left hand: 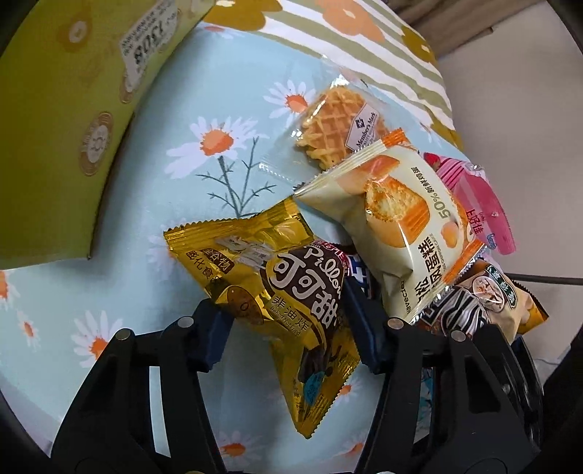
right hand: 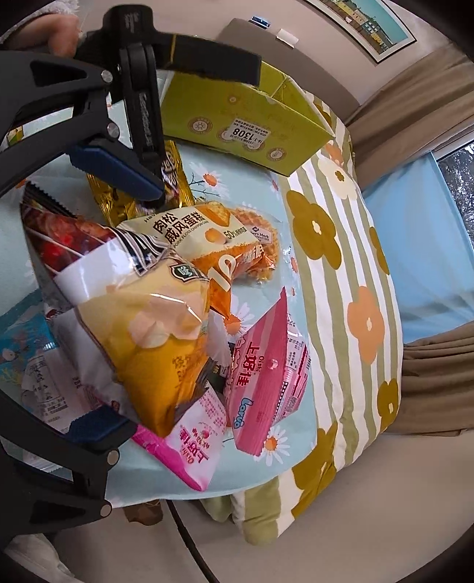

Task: Organize snacks
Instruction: 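Grasp the gold chocolate packet with left tool while right tool grasps the orange bag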

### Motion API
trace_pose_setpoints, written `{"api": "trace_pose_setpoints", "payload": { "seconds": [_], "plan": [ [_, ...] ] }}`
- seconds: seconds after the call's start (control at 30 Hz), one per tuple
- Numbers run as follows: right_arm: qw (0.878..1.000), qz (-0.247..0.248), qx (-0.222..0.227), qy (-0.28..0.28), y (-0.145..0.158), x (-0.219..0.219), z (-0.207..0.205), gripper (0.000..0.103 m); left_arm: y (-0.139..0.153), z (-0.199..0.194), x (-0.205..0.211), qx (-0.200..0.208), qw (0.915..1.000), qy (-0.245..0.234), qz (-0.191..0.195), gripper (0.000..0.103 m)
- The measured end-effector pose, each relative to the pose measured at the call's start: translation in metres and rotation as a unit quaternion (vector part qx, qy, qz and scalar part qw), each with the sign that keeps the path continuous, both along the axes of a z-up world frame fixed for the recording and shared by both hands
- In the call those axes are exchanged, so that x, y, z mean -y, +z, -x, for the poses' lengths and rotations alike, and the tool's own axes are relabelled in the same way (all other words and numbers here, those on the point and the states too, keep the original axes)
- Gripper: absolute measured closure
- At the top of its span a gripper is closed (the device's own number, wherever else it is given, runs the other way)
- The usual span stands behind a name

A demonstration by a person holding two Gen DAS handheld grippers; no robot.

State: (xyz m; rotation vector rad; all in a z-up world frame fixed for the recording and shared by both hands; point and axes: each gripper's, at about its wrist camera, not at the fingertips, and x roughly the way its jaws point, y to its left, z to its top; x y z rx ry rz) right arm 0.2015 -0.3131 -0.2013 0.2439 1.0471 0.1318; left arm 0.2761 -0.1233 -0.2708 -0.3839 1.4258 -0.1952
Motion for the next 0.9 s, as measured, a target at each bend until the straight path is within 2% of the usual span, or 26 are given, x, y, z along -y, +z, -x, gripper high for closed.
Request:
{"api": "trace_pose_setpoints", "payload": {
  "seconds": [0.07, 0.17, 0.2, 0.43, 0.6, 0.9],
  "plan": [
    [1.0, 0.001, -0.003, 0.001, -0.003, -0.001, -0.001, 0.004, 0.004, 0.004, -0.004, 0.006, 1.0, -0.002, -0.002, 0.049],
    [1.0, 0.008, -0.01, 0.0, -0.007, -0.001, -0.002, 0.014, 0.009, 0.008, -0.006, 0.015, 0.9999, -0.006, -0.004, 0.05],
    [1.0, 0.009, -0.011, -0.001, -0.008, -0.001, -0.001, 0.02, 0.011, 0.009, -0.006, 0.017, 0.9998, -0.007, -0.004, 0.05],
    [1.0, 0.025, -0.014, 0.009, -0.007, -0.002, 0.004, 0.037, 0.023, 0.019, -0.004, 0.036, 0.9992, -0.017, -0.005, 0.05],
    [1.0, 0.018, 0.008, 0.007, 0.008, 0.002, 0.014, 0.039, 0.041, 0.031, -0.007, 0.062, 0.9979, -0.018, -0.005, 0.05],
    [0.997, 0.002, 0.072, 0.011, 0.059, 0.005, 0.027, 0.039, 0.102, 0.048, -0.022, 0.134, 0.9908, -0.017, 0.001, 0.05]
  ]
}}
